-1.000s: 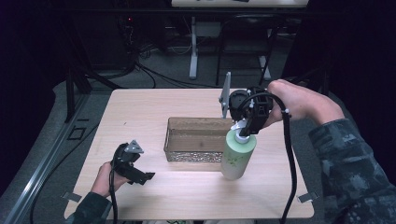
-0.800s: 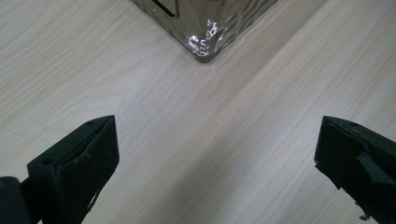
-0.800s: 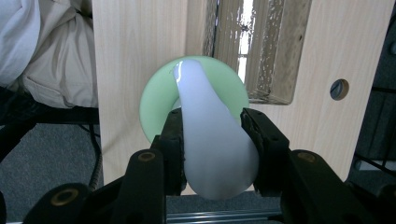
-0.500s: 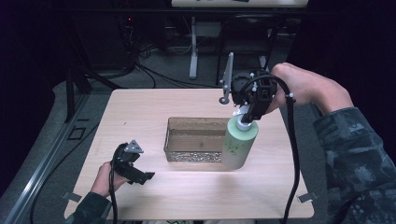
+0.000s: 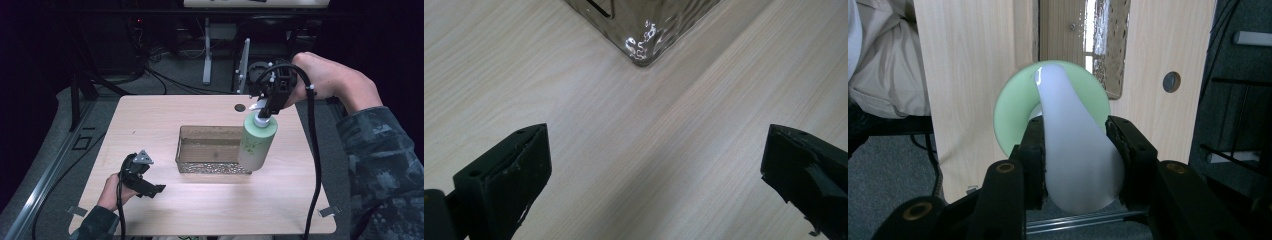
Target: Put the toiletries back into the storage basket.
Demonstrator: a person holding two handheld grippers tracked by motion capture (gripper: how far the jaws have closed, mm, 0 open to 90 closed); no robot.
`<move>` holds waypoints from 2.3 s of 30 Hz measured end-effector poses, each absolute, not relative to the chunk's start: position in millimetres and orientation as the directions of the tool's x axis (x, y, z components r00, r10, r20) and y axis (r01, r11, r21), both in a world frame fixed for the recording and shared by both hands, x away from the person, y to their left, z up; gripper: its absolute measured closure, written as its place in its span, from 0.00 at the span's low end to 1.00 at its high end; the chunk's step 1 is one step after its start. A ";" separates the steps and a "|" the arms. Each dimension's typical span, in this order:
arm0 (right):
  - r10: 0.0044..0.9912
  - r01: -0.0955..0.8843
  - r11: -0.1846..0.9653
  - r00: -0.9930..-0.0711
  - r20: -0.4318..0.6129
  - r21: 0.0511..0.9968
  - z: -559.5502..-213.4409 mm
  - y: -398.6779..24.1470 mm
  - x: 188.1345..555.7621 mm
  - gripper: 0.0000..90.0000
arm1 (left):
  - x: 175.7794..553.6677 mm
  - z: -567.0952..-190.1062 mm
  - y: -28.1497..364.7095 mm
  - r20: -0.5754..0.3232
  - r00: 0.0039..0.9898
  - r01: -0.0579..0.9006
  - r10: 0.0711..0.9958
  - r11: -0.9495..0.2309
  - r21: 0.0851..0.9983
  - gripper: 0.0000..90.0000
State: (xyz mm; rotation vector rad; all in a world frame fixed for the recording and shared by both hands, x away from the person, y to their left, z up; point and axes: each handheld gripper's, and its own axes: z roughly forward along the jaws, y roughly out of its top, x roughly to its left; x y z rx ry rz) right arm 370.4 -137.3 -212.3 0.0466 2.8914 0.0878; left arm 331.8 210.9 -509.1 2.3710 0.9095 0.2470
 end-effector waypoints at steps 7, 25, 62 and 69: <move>0.054 0.038 0.997 -0.966 -0.252 0.066 -210.6 -134.9 379.6 0.70 | 331.7 -509.2 210.8 -0.034 0.755 0.550 0.655 -0.605 0.576 0.00; 0.080 0.062 0.995 -0.954 -0.287 0.072 -213.8 -130.1 399.3 0.70 | 332.5 -509.7 211.0 -0.038 0.756 0.552 0.653 -0.605 0.574 0.00; 0.073 0.050 0.995 -0.953 -0.295 0.085 -231.8 -108.6 415.6 0.70 | 331.4 -510.7 210.1 -0.037 0.763 0.546 0.645 -0.613 0.570 0.00; 0.080 0.061 0.995 -0.954 -0.289 0.074 -241.6 -109.1 418.9 0.70 | 331.3 -511.1 209.7 -0.036 0.763 0.548 0.645 -0.616 0.566 0.00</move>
